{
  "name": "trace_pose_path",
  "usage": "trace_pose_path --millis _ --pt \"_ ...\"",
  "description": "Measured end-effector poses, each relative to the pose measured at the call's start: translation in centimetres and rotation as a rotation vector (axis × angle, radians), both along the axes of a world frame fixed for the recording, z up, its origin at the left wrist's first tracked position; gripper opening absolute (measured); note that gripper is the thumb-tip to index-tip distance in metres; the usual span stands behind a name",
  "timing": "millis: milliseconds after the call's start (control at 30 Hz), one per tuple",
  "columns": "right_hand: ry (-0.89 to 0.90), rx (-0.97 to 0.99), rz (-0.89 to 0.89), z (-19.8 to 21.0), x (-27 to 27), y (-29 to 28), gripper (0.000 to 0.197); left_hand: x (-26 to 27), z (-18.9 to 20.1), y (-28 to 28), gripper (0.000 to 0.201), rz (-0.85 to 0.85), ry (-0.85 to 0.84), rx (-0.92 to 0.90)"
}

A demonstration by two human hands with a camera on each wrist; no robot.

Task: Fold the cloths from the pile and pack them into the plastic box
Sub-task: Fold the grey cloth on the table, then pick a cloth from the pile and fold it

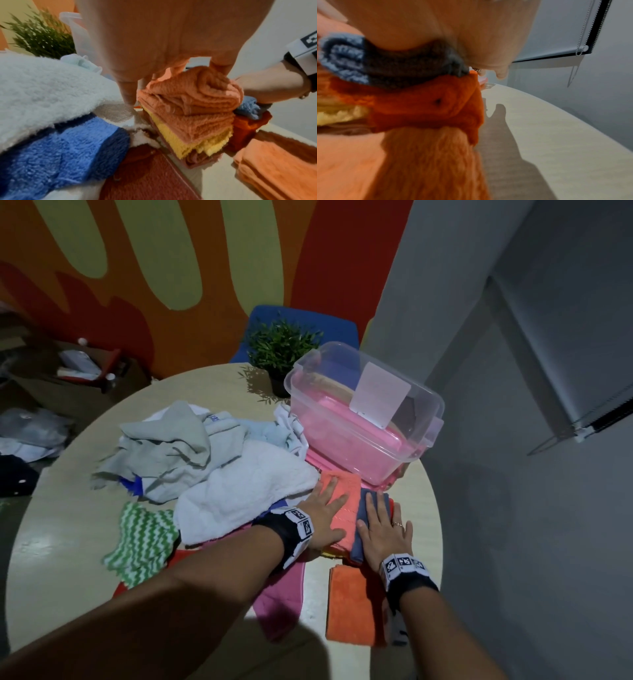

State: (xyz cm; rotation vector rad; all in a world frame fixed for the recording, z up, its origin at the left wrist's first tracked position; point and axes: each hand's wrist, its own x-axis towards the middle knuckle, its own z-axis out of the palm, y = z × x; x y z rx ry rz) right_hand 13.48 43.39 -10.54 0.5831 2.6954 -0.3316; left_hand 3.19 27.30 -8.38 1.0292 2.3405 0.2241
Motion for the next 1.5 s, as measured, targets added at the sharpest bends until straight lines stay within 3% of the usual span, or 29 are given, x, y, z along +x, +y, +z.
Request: trace_pose_path --millis 100,200,267,333,400,533,667,733,867,967,1067,1200,1333,1400,1500 --pt "0.024 -0.018 -0.022 2.0 0.1 0.2 0.058 -0.4 1.7 -1.1 0.071 0.081 -0.011 0.175" --pt "0.238 -0.014 -0.1 4.4 0.8 -1.2 0.056 -0.6 3.6 -3.8 0.033 0.199 -0.017 0.391" --pt "0.419 -0.024 -0.143 5.8 1.3 -3.0 0.051 -0.4 4.7 -6.4 0.019 0.216 -0.076 0.378" --pt "0.607 -0.061 -0.117 6.6 1.6 -5.2 0.041 -0.2 5.1 -9.5 0.018 0.184 -0.122 0.29" --pt "0.68 -0.196 -0.071 6.8 1.9 -8.0 0.028 0.2 4.8 -12.8 0.022 0.177 -0.158 0.224" --pt "0.382 -0.338 0.129 5.1 2.9 -14.8 0.015 1.4 3.8 -19.1 0.04 0.184 -0.177 0.137" --pt "0.043 -0.403 0.279 1.8 4.2 -20.6 0.024 3.1 1.4 -24.2 0.037 0.181 -0.196 0.053" --pt "-0.038 -0.377 0.304 0.7 5.0 -22.9 0.037 4.0 0.3 -26.3 0.036 0.166 -0.177 0.015" --pt "-0.154 -0.293 0.437 -1.1 5.8 -26.3 0.056 5.5 -2.1 -29.2 0.059 0.008 -0.124 -0.037" --pt "-0.13 -0.18 0.491 -2.1 6.0 -27.9 0.035 6.3 -3.3 -30.2 0.059 -0.04 -0.051 -0.037" --pt "-0.092 -0.205 0.411 -1.8 6.0 -28.4 0.017 6.3 -3.7 -30.5 0.038 0.011 -0.008 0.012" --pt "0.056 -0.388 0.177 0.9 5.9 -27.8 0.004 5.0 -3.2 -30.2 0.018 0.123 -0.043 0.097" --pt "0.292 -0.516 -0.073 4.6 5.9 -26.2 0.016 3.4 0.1 -29.8 0.034 0.182 -0.159 0.191" --pt "0.449 -0.53 -0.104 6.3 5.7 -25.5 0.022 2.9 2.3 -29.2 0.039 0.14 -0.263 0.236" --pt "0.613 -0.622 -0.097 9.5 5.0 -25.4 0.03 2.5 5.1 -27.4 0.047 0.159 -0.253 0.423"
